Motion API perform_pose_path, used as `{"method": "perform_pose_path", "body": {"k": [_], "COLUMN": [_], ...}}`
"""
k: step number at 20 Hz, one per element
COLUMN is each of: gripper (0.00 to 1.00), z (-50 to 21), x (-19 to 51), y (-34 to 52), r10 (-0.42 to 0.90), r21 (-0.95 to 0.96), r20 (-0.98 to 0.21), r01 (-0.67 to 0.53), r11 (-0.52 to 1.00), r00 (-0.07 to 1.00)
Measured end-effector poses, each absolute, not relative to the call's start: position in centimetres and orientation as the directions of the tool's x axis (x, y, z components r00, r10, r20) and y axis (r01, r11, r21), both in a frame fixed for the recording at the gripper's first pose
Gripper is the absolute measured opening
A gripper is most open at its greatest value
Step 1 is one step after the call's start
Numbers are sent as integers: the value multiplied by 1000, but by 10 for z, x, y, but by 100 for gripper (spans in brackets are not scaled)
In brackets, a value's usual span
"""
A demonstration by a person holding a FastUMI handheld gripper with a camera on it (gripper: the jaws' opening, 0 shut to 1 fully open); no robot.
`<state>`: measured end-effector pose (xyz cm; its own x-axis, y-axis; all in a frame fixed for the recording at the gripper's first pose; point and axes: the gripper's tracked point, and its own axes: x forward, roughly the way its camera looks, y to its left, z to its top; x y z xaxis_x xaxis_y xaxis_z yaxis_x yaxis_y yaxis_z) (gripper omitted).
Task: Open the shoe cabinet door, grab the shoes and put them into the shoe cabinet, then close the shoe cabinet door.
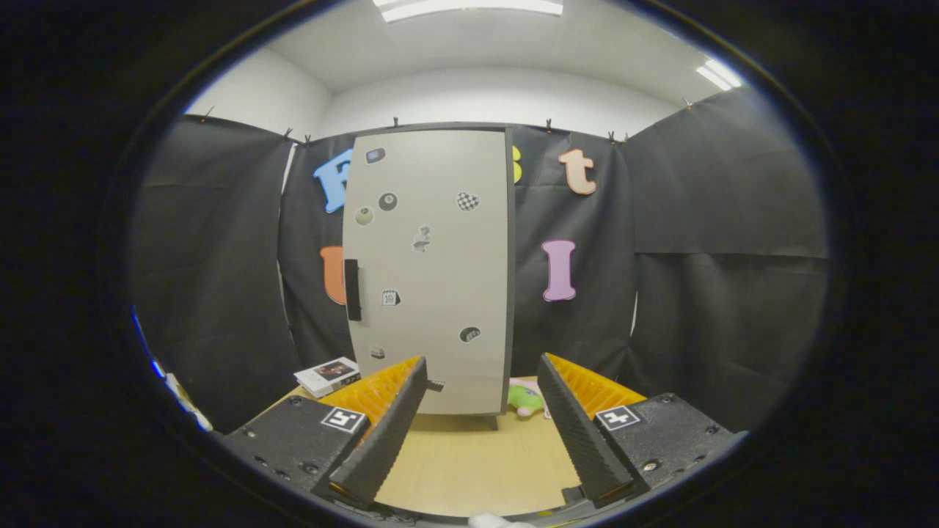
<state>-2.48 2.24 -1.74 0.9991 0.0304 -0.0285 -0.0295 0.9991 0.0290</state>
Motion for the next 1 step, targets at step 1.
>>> {"method": "perform_pose_path", "body": {"k": [1], "gripper": [99], "z": [-18], "x": [-26], "y": [23], "r10": [32], "r21": [31], "r20": [-29], "r01": [-31], "r11": [999], "r00": [999]}}
